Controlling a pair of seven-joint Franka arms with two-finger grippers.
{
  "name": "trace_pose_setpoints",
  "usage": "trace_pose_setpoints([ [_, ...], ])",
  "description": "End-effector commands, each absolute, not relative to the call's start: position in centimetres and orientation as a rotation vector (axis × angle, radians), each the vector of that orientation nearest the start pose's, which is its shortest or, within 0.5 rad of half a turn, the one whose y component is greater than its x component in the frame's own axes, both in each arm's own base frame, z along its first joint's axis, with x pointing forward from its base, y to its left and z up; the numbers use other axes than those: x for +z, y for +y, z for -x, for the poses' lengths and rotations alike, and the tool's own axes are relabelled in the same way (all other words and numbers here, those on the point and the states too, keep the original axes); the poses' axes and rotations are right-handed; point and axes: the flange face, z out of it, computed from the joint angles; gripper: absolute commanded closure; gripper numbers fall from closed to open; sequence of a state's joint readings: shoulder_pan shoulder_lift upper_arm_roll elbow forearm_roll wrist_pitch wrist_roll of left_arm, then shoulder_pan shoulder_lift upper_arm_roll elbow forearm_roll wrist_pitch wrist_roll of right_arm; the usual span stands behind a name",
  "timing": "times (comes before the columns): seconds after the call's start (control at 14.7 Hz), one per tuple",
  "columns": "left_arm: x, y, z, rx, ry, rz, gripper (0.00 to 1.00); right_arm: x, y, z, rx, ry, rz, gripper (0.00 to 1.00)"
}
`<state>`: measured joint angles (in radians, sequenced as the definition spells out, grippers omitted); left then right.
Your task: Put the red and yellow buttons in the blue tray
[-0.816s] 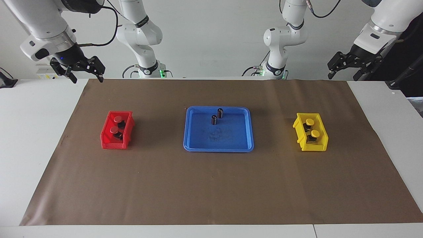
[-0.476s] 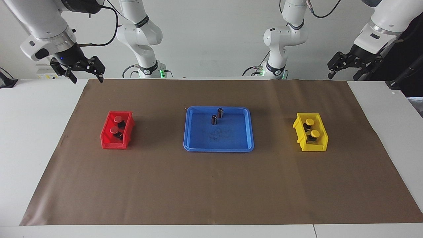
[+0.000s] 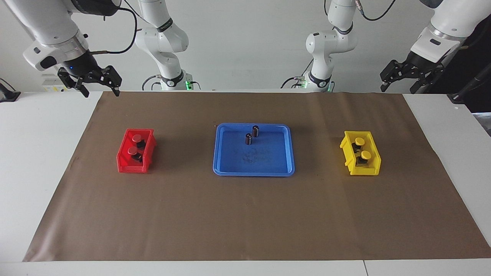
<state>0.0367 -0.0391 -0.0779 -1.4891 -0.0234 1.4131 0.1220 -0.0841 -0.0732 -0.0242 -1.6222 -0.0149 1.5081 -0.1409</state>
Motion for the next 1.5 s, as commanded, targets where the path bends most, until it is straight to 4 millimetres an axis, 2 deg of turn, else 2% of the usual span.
trace_pose_setpoints([
  [0.0,67.1,-2.2,-51.5,0.07,0.261,3.142,0.0,61.5,-5.7,-52.6,-0.009,-0.056,3.143,0.19],
  [0.27,67.0,-2.2,-51.6,0.077,0.261,3.142,0.0,55.4,-5.6,-53.7,-0.111,-0.055,3.145,0.25],
  [0.48,67.4,-2.1,-51.1,0.082,0.259,3.142,0.0,49.9,-5.6,-56.5,-0.098,0.008,3.06,0.26],
  [0.61,67.3,-1.9,-51.0,0.089,0.252,3.142,0.0,47.0,-5.5,-57.6,-0.115,0.018,3.057,0.28],
  [0.82,67.3,-1.9,-51.0,0.089,0.245,3.143,0.0,42.8,-5.6,-56.7,-0.14,0.019,3.065,0.31],
  [1.02,66.7,-1.8,-50.6,0.109,0.236,3.139,0.0,40.4,-5.6,-55.3,-0.112,-0.038,3.087,0.32],
  [1.09,66.6,-1.9,-50.5,0.111,0.224,3.14,0.0,40.0,-5.6,-54.8,-0.101,-0.098,3.1,0.32],
  [1.43,66.2,-1.9,-50.3,0.116,0.206,3.139,0.0,37.8,-5.8,-53.8,-0.129,-0.167,3.126,0.32],
])
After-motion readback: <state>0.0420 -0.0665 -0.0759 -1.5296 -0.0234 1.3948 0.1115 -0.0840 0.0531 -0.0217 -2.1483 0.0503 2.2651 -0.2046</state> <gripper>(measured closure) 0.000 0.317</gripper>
